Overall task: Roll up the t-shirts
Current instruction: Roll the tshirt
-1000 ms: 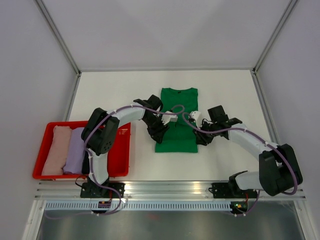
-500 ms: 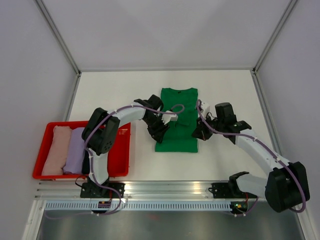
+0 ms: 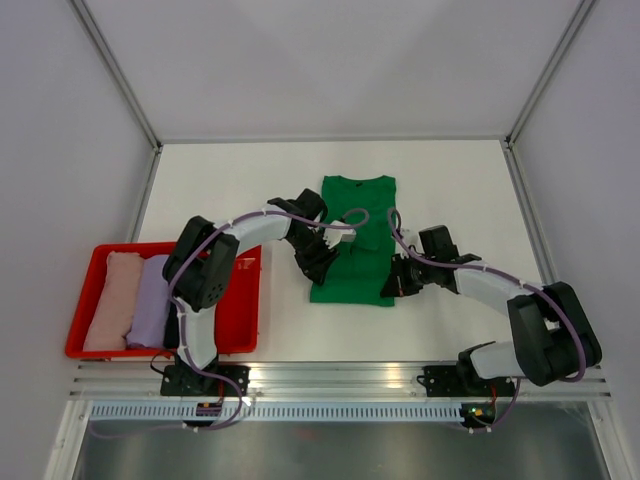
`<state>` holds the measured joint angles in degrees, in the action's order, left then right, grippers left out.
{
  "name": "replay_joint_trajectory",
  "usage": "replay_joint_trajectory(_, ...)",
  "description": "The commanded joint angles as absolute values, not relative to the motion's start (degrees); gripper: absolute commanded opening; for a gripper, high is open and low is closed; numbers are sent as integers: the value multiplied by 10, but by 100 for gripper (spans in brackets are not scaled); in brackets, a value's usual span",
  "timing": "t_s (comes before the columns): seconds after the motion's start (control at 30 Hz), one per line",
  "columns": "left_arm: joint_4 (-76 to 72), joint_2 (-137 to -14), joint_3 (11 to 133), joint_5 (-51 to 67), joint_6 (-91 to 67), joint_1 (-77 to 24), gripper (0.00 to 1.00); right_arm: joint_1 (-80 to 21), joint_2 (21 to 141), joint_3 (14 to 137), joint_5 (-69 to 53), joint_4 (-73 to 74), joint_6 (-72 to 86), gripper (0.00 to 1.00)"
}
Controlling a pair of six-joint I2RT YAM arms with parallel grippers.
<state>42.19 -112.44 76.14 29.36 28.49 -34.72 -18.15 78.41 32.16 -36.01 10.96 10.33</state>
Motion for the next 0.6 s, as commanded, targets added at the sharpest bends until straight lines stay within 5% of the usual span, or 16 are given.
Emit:
replay_joint_trajectory(0.0, 403, -1083, 773, 267, 315, -349, 50, -180, 792, 331, -331, 93, 116, 0)
replay_joint_trajectory(0.3, 389, -989, 762, 251, 417, -367, 56, -179, 829, 346, -311, 105, 120, 1)
replay_joint_trajectory(0.47, 327, -935, 655, 161, 469, -439, 56, -178, 819, 358, -318, 105, 126, 1)
replay_joint_trajectory(0.53, 281, -913, 608, 136, 489, -469, 60, -178, 817, 361, -326, 107, 129, 1)
replay_joint_trajectory(0.57, 272, -907, 598, 133, 497, -485, 72, -179, 816, 363, -328, 109, 131, 1)
